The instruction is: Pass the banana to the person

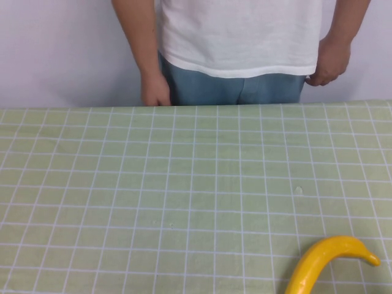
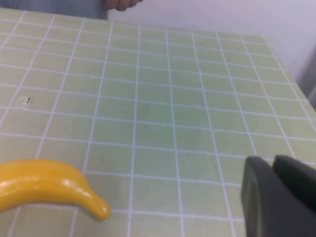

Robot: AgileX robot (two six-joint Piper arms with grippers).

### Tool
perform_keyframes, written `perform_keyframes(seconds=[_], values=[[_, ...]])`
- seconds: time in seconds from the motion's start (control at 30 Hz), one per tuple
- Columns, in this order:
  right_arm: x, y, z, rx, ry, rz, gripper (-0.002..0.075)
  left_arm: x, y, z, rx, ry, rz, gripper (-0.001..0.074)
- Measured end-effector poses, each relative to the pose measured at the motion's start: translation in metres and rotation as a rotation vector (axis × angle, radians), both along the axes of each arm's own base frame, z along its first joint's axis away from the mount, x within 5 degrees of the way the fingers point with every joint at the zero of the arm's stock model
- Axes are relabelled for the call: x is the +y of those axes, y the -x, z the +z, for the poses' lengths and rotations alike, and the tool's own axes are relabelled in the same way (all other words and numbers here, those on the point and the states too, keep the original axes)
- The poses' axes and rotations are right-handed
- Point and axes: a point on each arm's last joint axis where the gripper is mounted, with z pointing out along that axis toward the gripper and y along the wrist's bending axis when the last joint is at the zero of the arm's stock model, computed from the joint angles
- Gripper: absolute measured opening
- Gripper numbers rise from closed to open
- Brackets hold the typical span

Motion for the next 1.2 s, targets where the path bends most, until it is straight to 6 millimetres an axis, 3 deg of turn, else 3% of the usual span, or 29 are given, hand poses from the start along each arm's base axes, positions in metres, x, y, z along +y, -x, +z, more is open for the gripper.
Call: perform_keyframes(seconds=[0.37,0.67,1.07,1.2], values=[[-0.0002,0.0000,0.0000,0.001,0.007,0.000,-0.0007,0.0000,0.0000,0.0000,0.000,0.000,0.000,-0.0004],[-0.0061,0.0003,0.0022,0.012,0.242,-0.003,-0.0007,0.0000,0.0000,0.0000,0.000,0.000,0.000,-0.0004],[-0.0068,0.0004,0.0026,0.014,0.274,-0.004,-0.0007,0.0000,0.0000,0.0000,0.000,0.000,0.000,-0.0004],[-0.0048,-0.0014,0.0088,-0.061,0.266,0.007,-0.0007,0.0000,0.0000,0.0000,0.000,0.000,0.000,-0.0004]])
